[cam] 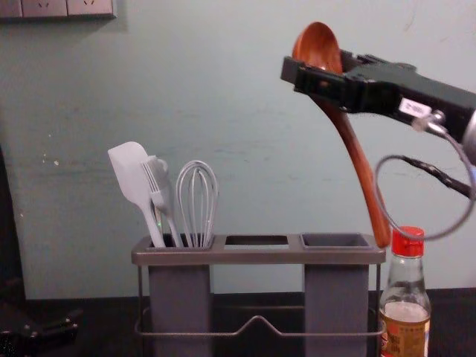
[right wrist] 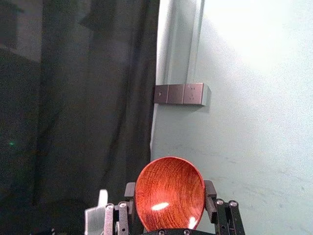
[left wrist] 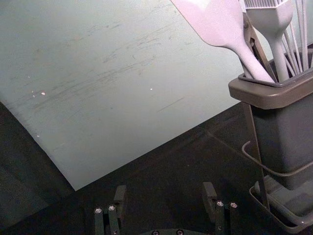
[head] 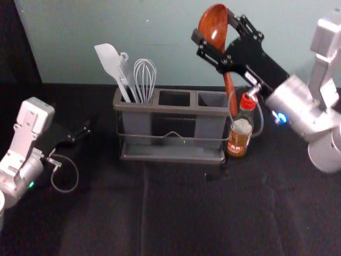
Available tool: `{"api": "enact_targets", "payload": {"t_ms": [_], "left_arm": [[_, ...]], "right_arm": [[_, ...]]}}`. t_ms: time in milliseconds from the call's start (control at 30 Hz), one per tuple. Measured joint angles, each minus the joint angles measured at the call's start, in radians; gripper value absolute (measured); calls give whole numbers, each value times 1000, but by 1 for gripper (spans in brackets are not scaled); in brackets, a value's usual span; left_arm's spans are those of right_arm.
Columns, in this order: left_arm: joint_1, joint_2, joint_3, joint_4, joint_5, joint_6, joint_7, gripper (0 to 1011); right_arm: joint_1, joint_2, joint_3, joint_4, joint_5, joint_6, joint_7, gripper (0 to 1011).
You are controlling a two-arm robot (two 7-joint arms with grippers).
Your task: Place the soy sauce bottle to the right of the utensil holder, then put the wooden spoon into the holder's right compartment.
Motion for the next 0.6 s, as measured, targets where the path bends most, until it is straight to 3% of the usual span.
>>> {"api": "enact_targets", "payload": {"t_ms": [167,300,600], "left_arm": [[0,0,0,0,0,0,0,1005],[0,0,0,0,0,0,0,1005],[0,0,0,0,0,0,0,1005]], "right_arm": [[73,-18,-24,70,-3,1,6,837],[96,-32,-34,102,-10,-8,3,837],[111,-103,-30,175,-78,-79,-103,837]]}}
